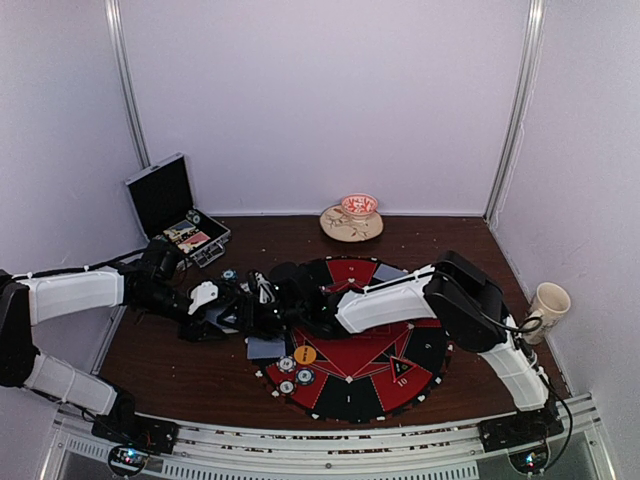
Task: Distribute texas hold em gaming equipment
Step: Pick up the poker card from the face-down deck piles.
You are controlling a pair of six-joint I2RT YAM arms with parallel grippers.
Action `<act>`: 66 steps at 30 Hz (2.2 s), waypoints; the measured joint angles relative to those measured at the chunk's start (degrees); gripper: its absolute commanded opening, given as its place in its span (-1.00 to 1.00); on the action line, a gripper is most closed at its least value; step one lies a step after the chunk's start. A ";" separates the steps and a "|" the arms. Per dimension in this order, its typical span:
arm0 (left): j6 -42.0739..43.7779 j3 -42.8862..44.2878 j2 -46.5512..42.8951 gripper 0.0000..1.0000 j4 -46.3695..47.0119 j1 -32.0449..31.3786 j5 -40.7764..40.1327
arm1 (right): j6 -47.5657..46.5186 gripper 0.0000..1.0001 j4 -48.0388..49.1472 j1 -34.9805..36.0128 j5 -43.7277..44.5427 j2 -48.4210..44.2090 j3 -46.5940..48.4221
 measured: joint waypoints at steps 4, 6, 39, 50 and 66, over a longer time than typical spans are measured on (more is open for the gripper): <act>0.02 -0.04 0.00 0.05 -0.26 0.00 -0.17 | -0.79 0.13 -1.36 -0.02 1.20 0.00 0.35; 0.04 -0.22 0.00 0.04 -0.39 0.00 -0.20 | -1.27 0.10 -1.53 0.00 1.84 -0.28 -0.02; 0.22 -0.55 0.44 0.04 -0.46 0.00 0.92 | -3.45 -0.61 -0.20 -0.92 -0.57 -8.22 -9.27; 0.24 -0.55 0.87 0.04 -0.57 0.00 0.46 | -3.91 -1.00 1.11 -0.92 -1.68 -9.40 -10.25; 0.28 -0.55 0.90 0.04 -0.55 0.00 0.98 | -2.93 -1.00 6.34 -2.99 1.03 -20.57 -23.32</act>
